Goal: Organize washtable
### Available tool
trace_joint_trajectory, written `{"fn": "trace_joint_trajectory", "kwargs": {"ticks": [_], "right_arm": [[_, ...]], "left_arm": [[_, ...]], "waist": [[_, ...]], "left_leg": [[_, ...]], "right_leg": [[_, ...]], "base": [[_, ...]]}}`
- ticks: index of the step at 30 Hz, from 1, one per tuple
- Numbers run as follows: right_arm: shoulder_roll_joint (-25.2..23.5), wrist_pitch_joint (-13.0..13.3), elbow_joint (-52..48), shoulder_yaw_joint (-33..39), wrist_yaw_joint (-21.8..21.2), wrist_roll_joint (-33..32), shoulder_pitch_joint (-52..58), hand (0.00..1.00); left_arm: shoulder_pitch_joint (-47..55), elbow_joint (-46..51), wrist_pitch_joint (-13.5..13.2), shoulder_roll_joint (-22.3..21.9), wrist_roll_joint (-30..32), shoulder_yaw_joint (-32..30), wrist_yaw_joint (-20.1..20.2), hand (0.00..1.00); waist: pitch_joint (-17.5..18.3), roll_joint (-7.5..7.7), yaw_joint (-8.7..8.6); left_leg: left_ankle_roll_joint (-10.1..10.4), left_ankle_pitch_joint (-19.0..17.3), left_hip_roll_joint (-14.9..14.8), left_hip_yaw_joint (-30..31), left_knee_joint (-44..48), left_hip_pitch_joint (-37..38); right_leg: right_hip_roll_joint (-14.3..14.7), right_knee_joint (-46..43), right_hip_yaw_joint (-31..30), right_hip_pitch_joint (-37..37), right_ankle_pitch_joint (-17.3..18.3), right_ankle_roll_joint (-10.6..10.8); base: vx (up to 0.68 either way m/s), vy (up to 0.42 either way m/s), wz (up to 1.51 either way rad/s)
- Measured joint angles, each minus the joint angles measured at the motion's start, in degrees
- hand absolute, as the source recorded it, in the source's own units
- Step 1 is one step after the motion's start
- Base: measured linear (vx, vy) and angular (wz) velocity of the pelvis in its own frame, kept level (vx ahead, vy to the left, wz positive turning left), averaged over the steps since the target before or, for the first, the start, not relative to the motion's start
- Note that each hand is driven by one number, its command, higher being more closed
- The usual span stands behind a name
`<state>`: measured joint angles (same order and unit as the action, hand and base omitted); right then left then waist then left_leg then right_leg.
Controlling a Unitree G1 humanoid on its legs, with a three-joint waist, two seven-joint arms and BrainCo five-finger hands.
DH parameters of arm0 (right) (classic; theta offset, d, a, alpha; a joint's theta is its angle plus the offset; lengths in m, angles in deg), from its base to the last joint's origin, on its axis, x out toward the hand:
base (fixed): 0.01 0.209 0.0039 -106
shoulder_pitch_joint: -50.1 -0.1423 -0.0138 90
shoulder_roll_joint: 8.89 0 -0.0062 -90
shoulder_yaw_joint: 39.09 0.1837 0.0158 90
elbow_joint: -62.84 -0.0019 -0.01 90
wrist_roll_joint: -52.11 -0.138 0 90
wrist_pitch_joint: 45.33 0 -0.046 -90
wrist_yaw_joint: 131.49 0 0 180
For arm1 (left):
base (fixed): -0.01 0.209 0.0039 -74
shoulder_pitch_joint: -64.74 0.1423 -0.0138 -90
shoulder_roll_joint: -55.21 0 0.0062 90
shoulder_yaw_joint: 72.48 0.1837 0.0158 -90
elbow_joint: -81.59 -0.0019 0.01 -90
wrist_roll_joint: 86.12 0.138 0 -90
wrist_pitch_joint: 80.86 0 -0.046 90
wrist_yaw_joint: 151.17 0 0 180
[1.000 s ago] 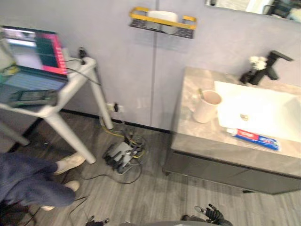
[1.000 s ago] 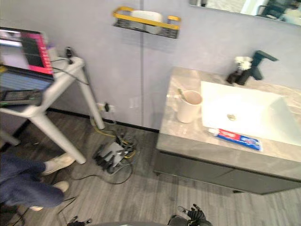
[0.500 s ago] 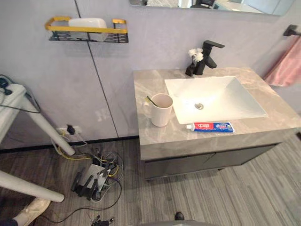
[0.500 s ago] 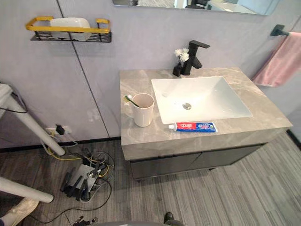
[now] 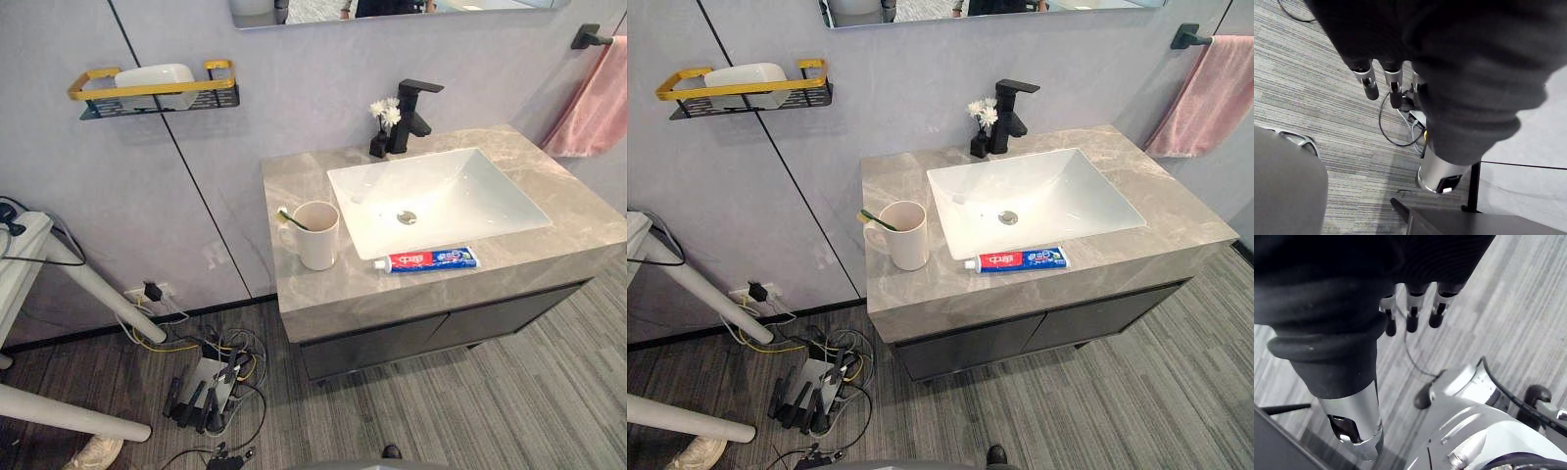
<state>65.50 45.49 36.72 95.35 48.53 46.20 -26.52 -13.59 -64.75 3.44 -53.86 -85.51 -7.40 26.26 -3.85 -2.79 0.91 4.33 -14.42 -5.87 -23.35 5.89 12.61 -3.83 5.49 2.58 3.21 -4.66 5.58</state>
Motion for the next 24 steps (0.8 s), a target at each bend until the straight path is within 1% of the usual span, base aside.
{"fn": "trace_joint_trajectory", "kwargs": {"ticks": [2, 6, 7, 10, 13, 15, 16, 17, 18, 19, 20, 21, 22, 23, 24], "right_arm": [[0.0, 0.0, 0.0, -0.5, 0.0, 0.0, 0.0, 0.00], [0.2, 0.7, 0.0, -6.3, -0.2, 0.1, -0.5, 0.00], [0.5, 1.3, -0.1, -8.0, -0.2, 0.1, -0.7, 0.00], [1.5, 2.3, 0.0, -14.2, -0.2, 1.0, -1.2, 0.00], [2.2, 3.0, 0.6, -16.7, -0.3, 1.9, -2.1, 0.00], [2.7, 3.2, 1.7, -18.7, -0.3, 2.1, -2.8, 0.00], [2.9, 3.2, 2.3, -19.2, -0.3, 2.2, -3.0, 0.00], [3.1, 3.2, 2.4, -20.0, -0.4, 2.2, -3.0, 0.00], [3.1, 3.2, 2.5, -20.1, -0.4, 2.4, -3.0, 0.00], [3.1, 3.2, 2.5, -20.1, -0.7, 2.6, -3.0, 0.00], [3.3, 3.1, 2.5, -20.2, -1.5, 2.8, -2.9, 0.00], [3.6, 3.0, 2.6, -20.3, -1.6, 3.3, -2.9, 0.00], [3.8, 3.0, 2.6, -20.4, -1.7, 3.6, -2.9, 0.00], [4.3, 3.0, 2.5, -21.1, -1.9, 4.4, -3.1, 0.00], [4.8, 3.0, 2.3, -22.2, -2.3, 4.8, -3.1, 0.00]], "left_arm": [[0.0, 0.0, 0.0, 0.0, 0.0, 0.0, 0.0, 0.00], [0.0, -0.5, -0.4, 0.5, 0.0, 0.1, 0.0, 0.00], [0.0, -0.9, -0.4, 0.6, 0.0, 0.2, 0.0, 0.00], [-0.1, -4.1, -0.4, 2.7, 0.0, 1.3, -0.1, 0.00], [-0.4, -6.1, -0.3, 4.4, 0.0, 2.3, -0.1, 0.00], [-0.3, -7.4, -0.1, 5.0, 0.0, 2.2, -0.1, 0.00], [-0.2, -8.0, 0.3, 5.3, -0.1, 1.5, -0.1, 0.00], [-0.3, -8.8, 0.4, 5.3, -0.3, -1.2, -0.1, 0.00], [-0.2, -9.0, 0.5, 5.2, -0.7, -3.4, -0.2, 0.00], [0.0, -9.0, 0.8, 5.1, -1.6, -7.9, -0.2, 0.00], [0.0, -8.9, 1.1, 5.6, -3.6, -14.6, -0.5, 0.00], [0.1, -8.1, 1.5, 6.6, -5.8, -21.2, -1.6, 0.00], [0.3, -7.2, 1.6, 7.2, -7.0, -24.1, -2.1, 0.00], [0.7, -4.2, 1.8, 8.5, -9.1, -29.5, -3.1, 0.00], [0.9, 0.6, 1.9, 9.8, -10.4, -33.8, -4.6, 0.00]], "waist": [[0.0, 0.03, -0.05], [-0.1, 0.47, 0.10], [-0.1, 0.59, 0.16], [0.0, 1.57, 0.25], [0.0, 2.24, 0.20], [0.2, 2.47, 0.47], [0.3, 2.54, 0.95], [0.3, 2.68, 1.46], [0.4, 2.74, 1.52], [0.3, 2.55, 1.50], [0.3, 2.57, 1.46], [0.4, 2.61, 1.54], [0.4, 2.58, 1.63], [0.5, 2.43, 1.92], [0.6, 2.16, 2.82]], "left_leg": [[-0.2, 0.1, 0.1, 0.6, 0.0, -0.2], [-0.6, 0.7, 0.9, 3.6, 0.0, -1.7], [-0.7, 0.8, 1.0, 4.6, 0.0, -2.0], [-1.2, 1.1, 1.7, 8.8, 0.3, -2.8], [-1.2, 1.1, 2.2, 10.6, 1.1, -3.9], [-1.2, 1.1, 2.6, 11.2, 1.3, -3.9], [-1.2, 1.1, 2.8, 11.7, 1.3, -3.9], [-1.2, 1.1, 3.0, 12.4, 1.3, -3.8], [-1.2, 1.1, 3.1, 12.4, 1.3, -3.8], [-1.2, 1.1, 3.2, 12.4, 1.3, -3.9], [-1.2, 1.1, 3.2, 12.5, 1.2, -3.9], [-1.2, 1.1, 3.2, 12.7, 1.2, -3.8], [-1.2, 1.1, 3.2, 12.8, 1.2, -3.8], [-1.2, 1.1, 3.2, 13.3, 1.2, -3.9], [-1.2, 1.1, 3.2, 13.9, 1.2, -4.0]], "right_leg": [[-0.2, 0.0, 0.4, 0.0, 0.0, 0.0], [-0.9, 0.2, 2.4, 0.0, 0.0, 0.0], [-1.0, 0.3, 2.6, 0.0, 0.0, 0.0], [-1.5, 0.5, 3.4, -0.1, 0.0, 0.0], [-2.0, 0.5, 3.2, -0.8, -0.3, 0.2], [-2.1, 0.5, 2.3, -1.2, -0.7, 0.3], [-2.1, 0.5, 1.4, -1.6, -0.9, 0.3], [-2.1, 0.5, 0.7, -1.9, -1.1, 0.3], [-2.1, 0.5, 0.4, -2.1, -1.3, 0.3], [-2.1, 0.5, 0.4, -2.4, -1.4, 0.3], [-2.0, 0.5, 0.2, -2.5, -1.4, 0.3], [-2.0, 0.5, 0.3, -2.4, -1.5, 0.3], [-2.0, 0.5, 0.3, -2.4, -1.5, 0.3], [-2.0, 0.5, 0.4, -2.4, -1.7, 0.3], [-1.9, 0.5, 0.5, -2.4, -1.8, 0.2]], "base": [[-0.01, -0.008, 0.15], [-0.04, -0.043, 0.31], [-0.06, -0.059, 0.22], [-0.05, -0.055, 0.20], [-0.06, -0.037, 0.00], [-0.05, -0.021, -0.20], [-0.06, -0.020, -0.34], [-0.06, -0.020, -0.34], [-0.04, -0.022, -0.25], [-0.04, -0.024, -0.18], [-0.05, -0.033, -0.10], [-0.04, -0.030, -0.02], [-0.04, -0.030, 0.05], [-0.04, -0.032, 0.06], [-0.05, -0.034, 0.05]]}}
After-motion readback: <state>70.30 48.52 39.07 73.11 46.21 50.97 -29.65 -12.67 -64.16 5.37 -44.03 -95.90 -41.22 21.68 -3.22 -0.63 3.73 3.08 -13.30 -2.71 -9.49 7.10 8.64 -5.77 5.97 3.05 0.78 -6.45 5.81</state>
